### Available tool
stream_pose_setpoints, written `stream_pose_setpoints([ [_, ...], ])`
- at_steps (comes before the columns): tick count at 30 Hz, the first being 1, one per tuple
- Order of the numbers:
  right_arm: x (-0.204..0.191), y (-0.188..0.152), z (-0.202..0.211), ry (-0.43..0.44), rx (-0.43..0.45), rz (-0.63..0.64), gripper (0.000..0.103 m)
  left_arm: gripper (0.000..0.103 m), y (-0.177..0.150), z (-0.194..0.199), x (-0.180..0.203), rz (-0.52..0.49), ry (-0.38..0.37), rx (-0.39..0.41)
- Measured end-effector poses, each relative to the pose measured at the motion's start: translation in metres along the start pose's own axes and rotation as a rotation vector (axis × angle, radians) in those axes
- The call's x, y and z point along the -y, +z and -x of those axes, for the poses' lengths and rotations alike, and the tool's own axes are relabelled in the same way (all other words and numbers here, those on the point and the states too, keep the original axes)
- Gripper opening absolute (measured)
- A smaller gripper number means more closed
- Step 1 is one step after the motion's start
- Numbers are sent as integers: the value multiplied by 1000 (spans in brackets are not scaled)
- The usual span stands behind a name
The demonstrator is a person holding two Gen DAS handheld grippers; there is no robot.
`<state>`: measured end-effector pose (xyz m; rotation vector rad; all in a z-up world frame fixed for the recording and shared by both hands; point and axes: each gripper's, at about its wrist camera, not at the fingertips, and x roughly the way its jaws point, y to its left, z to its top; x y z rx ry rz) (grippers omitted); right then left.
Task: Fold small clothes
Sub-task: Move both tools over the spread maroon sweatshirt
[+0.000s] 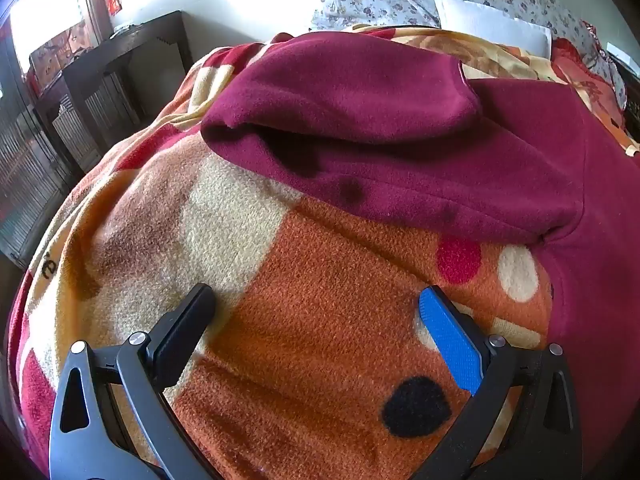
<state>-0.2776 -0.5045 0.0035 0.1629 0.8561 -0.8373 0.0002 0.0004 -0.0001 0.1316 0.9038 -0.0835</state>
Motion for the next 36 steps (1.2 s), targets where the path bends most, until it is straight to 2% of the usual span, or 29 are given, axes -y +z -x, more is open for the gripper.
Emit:
stream_pose_setpoints([
  [14,1,0,0,2,1,-1,103,103,0,0,0,-4,8,0],
  [17,1,0,0,3,1,-1,103,103,2,1,-1,1,2,-44],
  [20,1,0,1,1,3,-1,103,102,8,12,0,-25,-36,-98],
  [24,0,1,5,-3,-11,7,103,102,-1,45,10,-51,-56,-44],
  [28,6,5,13,58,-70,50,102,102,-8,78,25,-106,-89,3],
  [32,36,-5,53,117,-64,-33,102,102,-11,105,38,-140,-136,43],
  [36,69,-1,101,120,-15,-52,102,102,-13,124,55,-175,-178,73],
])
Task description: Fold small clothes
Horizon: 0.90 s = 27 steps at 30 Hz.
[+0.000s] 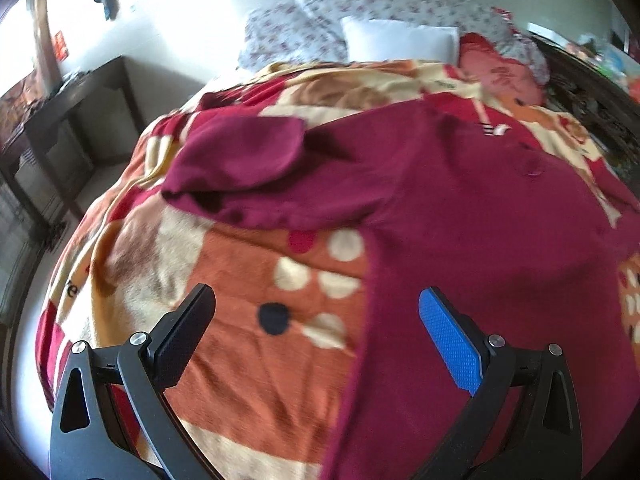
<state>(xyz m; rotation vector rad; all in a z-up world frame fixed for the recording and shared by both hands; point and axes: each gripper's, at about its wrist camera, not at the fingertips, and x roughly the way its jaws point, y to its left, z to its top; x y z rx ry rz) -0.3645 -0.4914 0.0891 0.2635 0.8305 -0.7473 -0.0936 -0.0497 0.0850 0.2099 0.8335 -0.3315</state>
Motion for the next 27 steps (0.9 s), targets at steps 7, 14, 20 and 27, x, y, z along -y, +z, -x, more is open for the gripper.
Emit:
stream_pose_setpoints([
  [7,21,19,101,71,105,80,102,102,-1,26,40,-45,-73,31],
  [14,-45,16,133,240,107,111,103,102,-2,41,65,-72,-104,52],
  [20,-142,2,106,362,54,163,102,102,2,43,68,-62,-99,65],
  [27,-213,-4,84,372,84,209,102,102,5,33,63,-56,-98,57],
])
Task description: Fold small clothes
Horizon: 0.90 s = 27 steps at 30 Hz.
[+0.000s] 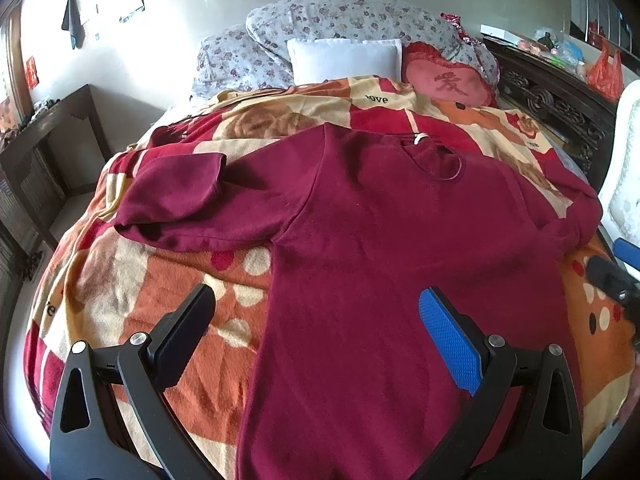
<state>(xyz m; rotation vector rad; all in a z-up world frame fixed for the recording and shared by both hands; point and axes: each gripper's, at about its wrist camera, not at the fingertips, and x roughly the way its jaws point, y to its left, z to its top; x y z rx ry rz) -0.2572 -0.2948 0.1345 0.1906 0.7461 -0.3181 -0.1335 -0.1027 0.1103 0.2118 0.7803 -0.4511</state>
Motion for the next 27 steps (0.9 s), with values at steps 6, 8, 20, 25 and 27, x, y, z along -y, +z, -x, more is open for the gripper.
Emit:
stream_pose_setpoints([
  [6,-21,3,-23,-12,-15,25,103,102,4,-13,-8,14,11,-14],
  [8,-28,5,-29,-11,-23,39,103,102,5,-16,-12,20,12,-15],
  [20,-42,13,-55,-28,-46,59,103,102,3,-38,-24,32,26,-48],
  [25,-45,14,-63,-25,-62,59,103,102,4,-43,-26,37,28,-54],
  [27,-46,14,-66,-16,-70,60,103,102,4,-44,-28,37,34,-55],
])
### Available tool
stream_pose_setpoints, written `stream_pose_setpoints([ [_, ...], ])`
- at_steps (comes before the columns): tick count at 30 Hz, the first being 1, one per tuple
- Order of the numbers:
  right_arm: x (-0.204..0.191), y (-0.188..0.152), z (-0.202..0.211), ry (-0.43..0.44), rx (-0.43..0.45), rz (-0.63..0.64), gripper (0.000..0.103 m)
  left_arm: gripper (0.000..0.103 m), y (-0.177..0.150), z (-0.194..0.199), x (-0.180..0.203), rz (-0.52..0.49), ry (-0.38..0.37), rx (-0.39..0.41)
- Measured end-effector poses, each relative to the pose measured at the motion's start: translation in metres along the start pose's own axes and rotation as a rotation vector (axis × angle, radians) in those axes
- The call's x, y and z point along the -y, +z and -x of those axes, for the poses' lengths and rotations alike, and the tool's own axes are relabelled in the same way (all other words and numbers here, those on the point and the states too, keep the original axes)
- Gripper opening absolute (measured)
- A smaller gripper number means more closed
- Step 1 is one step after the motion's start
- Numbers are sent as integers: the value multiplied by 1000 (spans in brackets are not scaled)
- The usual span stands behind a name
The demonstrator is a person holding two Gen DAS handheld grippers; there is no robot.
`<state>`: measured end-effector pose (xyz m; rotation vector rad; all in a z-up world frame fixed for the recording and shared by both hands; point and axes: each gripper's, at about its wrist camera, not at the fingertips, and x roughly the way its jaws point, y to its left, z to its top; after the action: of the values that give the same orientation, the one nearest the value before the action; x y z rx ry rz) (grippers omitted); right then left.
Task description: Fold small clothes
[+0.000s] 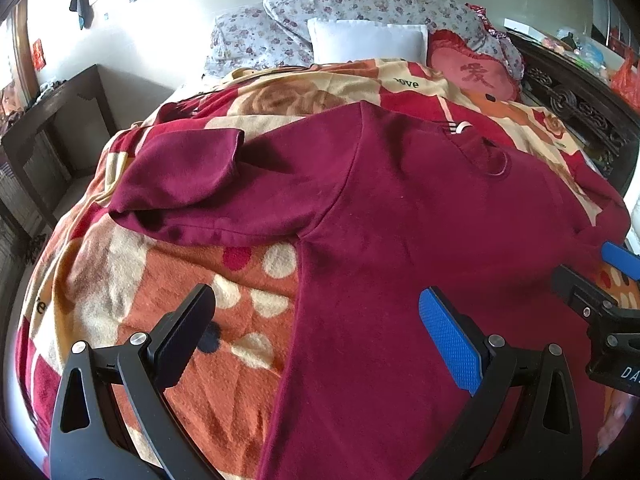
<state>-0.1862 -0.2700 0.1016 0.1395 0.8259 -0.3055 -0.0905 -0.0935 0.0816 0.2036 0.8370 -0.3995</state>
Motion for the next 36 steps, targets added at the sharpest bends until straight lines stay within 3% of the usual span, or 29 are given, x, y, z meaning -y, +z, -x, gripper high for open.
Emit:
stream_pose_setpoints([
  [36,-26,7,-39,33,-53,0,103,102,2,-25,-33,51,36,-36],
])
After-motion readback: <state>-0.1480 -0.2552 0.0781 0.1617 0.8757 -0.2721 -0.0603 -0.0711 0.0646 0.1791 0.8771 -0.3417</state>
